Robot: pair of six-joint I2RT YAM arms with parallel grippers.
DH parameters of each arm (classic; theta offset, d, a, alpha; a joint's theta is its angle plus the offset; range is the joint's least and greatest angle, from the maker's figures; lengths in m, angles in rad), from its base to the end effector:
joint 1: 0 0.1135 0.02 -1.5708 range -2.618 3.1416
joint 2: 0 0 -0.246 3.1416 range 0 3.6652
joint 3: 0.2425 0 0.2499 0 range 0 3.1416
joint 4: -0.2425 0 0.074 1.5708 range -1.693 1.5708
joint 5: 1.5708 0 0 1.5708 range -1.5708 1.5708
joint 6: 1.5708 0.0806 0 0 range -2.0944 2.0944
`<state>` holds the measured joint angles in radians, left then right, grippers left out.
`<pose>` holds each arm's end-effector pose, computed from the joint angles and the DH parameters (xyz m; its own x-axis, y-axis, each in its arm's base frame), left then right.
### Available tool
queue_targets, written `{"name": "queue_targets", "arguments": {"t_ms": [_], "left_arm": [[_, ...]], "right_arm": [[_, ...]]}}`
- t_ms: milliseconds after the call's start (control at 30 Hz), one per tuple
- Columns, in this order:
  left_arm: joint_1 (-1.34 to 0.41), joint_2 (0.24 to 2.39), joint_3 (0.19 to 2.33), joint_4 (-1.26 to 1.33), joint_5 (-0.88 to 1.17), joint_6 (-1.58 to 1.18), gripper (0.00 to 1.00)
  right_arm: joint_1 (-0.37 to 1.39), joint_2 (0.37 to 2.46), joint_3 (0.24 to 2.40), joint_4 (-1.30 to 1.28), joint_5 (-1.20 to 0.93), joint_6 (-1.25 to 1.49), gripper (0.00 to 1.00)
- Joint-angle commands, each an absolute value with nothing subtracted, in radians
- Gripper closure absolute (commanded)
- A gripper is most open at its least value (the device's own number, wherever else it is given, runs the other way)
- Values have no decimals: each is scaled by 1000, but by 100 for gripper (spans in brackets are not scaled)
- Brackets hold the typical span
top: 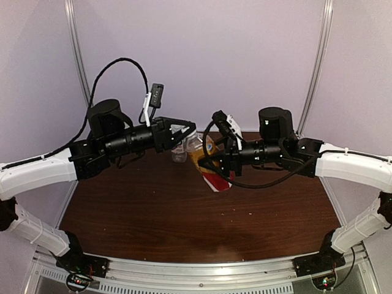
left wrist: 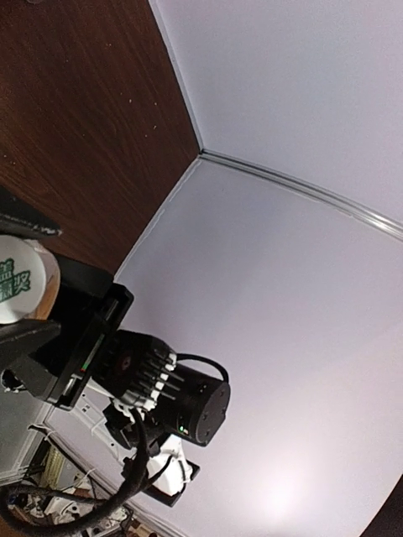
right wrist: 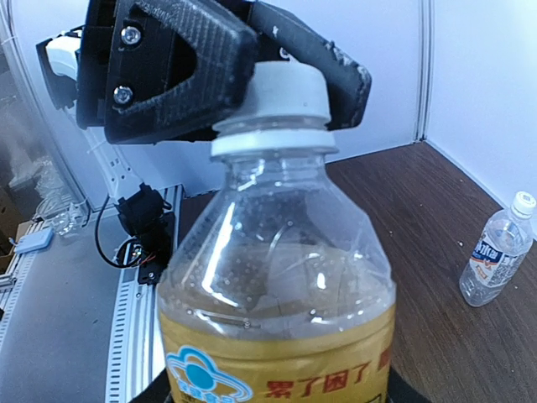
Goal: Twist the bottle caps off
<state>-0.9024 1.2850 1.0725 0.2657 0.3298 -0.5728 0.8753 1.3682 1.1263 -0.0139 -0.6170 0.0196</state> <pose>0.1967 -0.2912 0.3650 -0.4834 -0.2153 -0.8485 0.8103 0.2568 -0.5267 0.1921 0.3029 0.3193 -0.1814 -0.1924 -0.9644 -0.9815 0.0967 0.1653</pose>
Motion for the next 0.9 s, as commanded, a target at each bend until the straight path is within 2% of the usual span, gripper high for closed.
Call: {"name": "queue_targets", "arguments": {"t_ms": [0,167,367,700,867], "left_arm": [[-906,1302,1118,222,164,-642,75],[-907,1309,1115,241,175,-629,69],[-902,1291,1106,235,181,-598,55],[-875,1211,1059,238,310,-446,24],[-849,1170,1040,242,457,-366,14]], "right_arm": [[857,1360,1121,-2,-416,54,46],[857,1355,1109,-2,-443,38,47],[856,1350,1103,-2,-535,25,47],[850,1338,1080,34,-694,23,47],[849,1342,1081,32,-800,16,47]]}}
